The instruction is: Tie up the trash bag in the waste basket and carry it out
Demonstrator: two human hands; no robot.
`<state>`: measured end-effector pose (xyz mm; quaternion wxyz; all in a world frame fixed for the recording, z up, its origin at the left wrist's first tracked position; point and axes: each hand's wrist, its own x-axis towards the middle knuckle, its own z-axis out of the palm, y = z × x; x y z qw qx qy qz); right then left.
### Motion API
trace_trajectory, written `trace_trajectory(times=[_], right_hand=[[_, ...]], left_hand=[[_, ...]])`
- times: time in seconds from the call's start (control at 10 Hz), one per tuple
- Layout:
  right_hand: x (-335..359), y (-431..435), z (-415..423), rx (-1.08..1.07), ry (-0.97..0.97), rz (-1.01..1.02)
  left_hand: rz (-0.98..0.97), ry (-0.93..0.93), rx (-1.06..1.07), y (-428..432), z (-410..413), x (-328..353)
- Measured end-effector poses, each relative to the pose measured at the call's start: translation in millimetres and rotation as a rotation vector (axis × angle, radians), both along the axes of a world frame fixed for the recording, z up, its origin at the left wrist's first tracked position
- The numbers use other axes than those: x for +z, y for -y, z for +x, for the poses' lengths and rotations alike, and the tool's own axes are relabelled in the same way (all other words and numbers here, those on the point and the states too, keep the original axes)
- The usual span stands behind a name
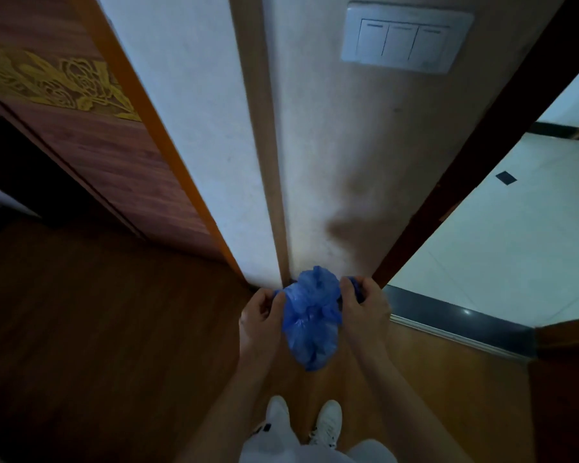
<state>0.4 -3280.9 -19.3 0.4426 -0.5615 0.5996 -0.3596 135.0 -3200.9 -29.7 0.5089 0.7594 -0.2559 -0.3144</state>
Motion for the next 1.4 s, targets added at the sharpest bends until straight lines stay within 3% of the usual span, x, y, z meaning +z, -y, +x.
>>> trace_trajectory(times=[0.5, 0.9, 1.2, 1.3, 1.4], right_hand=[[-109.4, 23.0, 17.2, -0.027, -0.123, 0.080], [-315.5, 84.2, 42.8, -0.146, -0.165, 0.061], [-377.4, 124.0, 41.1, -0.093, -0.218, 0.010], [-392.1, 126.4, 23.8, 0.059, -0.375, 0.035], [-394.3, 121.1, -4.3, 0.253, -0.659, -0.120]], left_hand=[[0.065, 0.034, -0.127, 50.9, 34.5, -96.8], [0.097, 0.147, -0.173, 122.5, 53.3, -298.6], [0.117, 0.303, -0.231, 154.1, 51.7, -361.4], [0.197, 0.542, -0.385, 149.4, 60.6, -377.5], [0.267, 0.882, -0.569, 137.8, 69.3, -379.4]])
